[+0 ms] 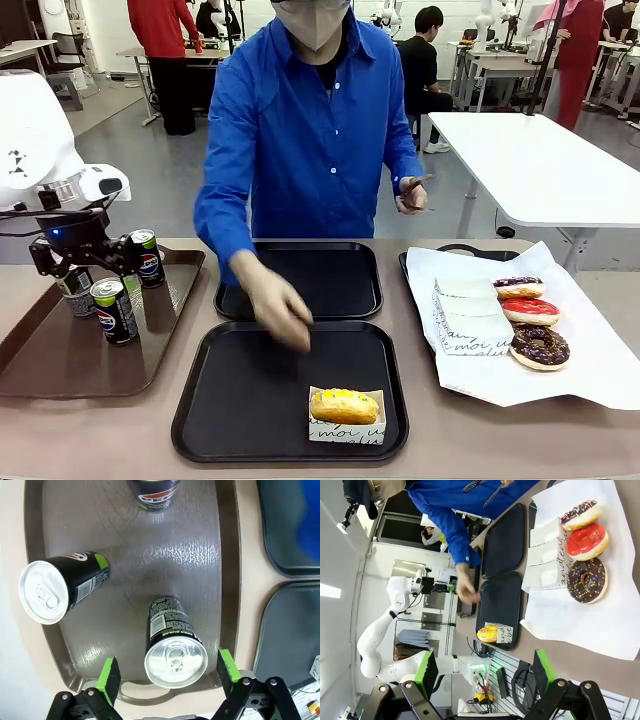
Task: Set up donuts and drinks on trays.
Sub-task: Pick up one Pepsi coke and place it on the Flat Tray.
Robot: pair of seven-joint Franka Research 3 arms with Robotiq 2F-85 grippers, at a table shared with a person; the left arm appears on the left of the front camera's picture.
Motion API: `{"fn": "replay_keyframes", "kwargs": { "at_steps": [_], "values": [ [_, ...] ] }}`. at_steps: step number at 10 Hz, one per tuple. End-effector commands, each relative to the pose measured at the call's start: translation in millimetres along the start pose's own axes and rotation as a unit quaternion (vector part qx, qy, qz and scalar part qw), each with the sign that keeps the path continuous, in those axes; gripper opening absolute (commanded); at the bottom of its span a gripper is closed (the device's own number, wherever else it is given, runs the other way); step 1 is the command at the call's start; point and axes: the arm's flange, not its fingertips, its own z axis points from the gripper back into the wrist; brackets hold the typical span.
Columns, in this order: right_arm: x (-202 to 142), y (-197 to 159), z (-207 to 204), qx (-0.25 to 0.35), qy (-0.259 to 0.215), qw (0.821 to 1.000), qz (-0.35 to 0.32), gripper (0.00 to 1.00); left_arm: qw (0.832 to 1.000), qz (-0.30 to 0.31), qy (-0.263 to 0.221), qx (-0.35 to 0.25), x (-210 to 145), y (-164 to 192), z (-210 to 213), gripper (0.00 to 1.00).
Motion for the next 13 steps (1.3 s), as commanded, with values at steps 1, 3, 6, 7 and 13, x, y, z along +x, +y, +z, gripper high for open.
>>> {"fn": "replay_keyframes", "kwargs": {
  "at_steps": [1, 3, 6, 7, 13],
  "values": [
    [-1.0, -1.1, 1.8, 0.007, -0.003, 1.000, 0.004, 1.00, 1.000, 0.009, -0.009, -0.005, -1.3, -7.7, -10.0, 1.00],
    [-1.0, -1.1, 1.8, 0.007, -0.003, 1.000, 0.004, 1.00, 1.000, 0.006, -0.003, -0.004, 3.1, -7.5, -17.3, 1.00],
    [-1.0, -1.1, 1.8, 0.007, -0.003, 1.000, 0.004, 1.00, 1.000, -0.007, -0.013, -0.012, 1.1, -6.3, -25.3, 0.65],
    [-1.0, -1.1, 1.8, 0.007, -0.003, 1.000, 0.004, 1.00, 1.000, -0.014, -0.011, -0.015, 0.9, -6.0, -25.3, 0.44],
    [-1.0, -1.1, 1.8, 0.007, -0.003, 1.000, 0.004, 1.00, 1.000, -0.023, -0.008, -0.003, 2.2, -3.9, -22.5, 0.02]
  ]
}}
